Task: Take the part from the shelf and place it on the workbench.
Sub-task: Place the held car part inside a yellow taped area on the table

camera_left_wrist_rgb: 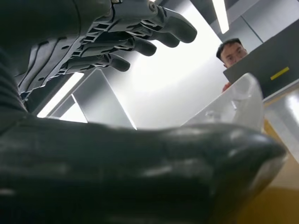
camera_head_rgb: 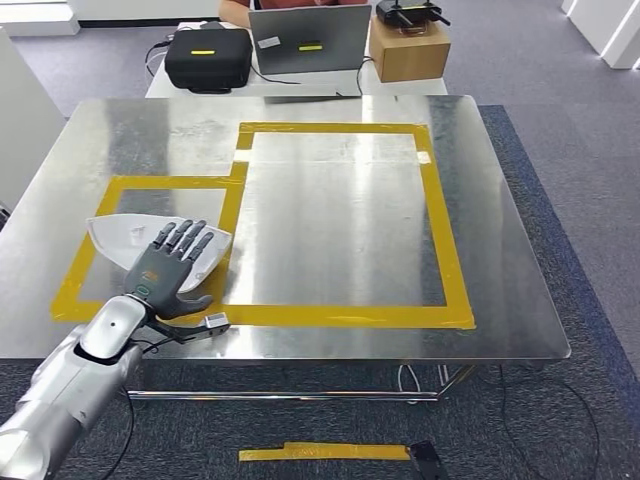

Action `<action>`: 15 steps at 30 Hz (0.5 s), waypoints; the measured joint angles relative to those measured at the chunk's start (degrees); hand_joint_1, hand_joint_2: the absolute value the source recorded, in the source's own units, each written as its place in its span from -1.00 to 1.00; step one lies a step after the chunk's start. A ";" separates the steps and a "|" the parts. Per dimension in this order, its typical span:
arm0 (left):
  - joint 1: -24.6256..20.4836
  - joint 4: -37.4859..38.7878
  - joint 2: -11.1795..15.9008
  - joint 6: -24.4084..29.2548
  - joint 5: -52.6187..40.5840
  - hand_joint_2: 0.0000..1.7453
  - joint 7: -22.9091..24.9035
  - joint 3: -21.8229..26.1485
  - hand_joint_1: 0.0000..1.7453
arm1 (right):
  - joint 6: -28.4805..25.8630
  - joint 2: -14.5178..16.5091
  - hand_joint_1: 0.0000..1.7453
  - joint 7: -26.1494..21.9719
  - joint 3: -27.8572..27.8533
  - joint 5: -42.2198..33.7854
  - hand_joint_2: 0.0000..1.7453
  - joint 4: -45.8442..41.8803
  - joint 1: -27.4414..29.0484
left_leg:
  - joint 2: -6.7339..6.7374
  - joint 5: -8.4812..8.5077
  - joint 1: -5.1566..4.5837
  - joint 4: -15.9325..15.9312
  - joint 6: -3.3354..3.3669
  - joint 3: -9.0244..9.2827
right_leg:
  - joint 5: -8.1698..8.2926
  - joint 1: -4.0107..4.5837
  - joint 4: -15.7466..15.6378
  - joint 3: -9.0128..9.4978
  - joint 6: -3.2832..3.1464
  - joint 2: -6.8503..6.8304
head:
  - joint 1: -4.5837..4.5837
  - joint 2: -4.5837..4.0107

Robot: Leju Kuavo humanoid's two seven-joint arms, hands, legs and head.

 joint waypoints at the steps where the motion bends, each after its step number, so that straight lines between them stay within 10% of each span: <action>1: 0.04 -0.37 -0.06 -0.01 -0.06 -1.00 0.04 0.24 -1.00 | 0.00 0.00 -1.00 -0.01 0.00 0.00 -1.00 0.00 0.01 | 0.00 0.00 0.00 0.00 0.00 0.00 | 0.00 0.00 0.00 0.00 0.00 0.00 | 0.01 0.00; 11: 0.48 -3.28 -0.20 -0.96 -0.14 -1.00 -0.02 2.32 -1.00 | -0.01 -0.03 -1.00 0.04 0.01 -0.03 -1.00 -0.04 0.07 | 0.07 0.14 -0.03 0.05 1.27 0.09 | 0.20 -0.21 -0.34 0.18 0.76 -0.01 | -0.02 0.00; 15: 0.56 -4.43 -0.46 -1.41 -0.14 -1.00 -0.34 2.99 -1.00 | -0.10 -0.40 -1.00 0.21 0.01 -0.08 -1.00 -0.04 0.03 | 0.49 1.40 0.64 -1.70 1.71 0.59 | -5.17 -0.13 7.21 -3.09 1.48 -0.43 | 0.15 0.00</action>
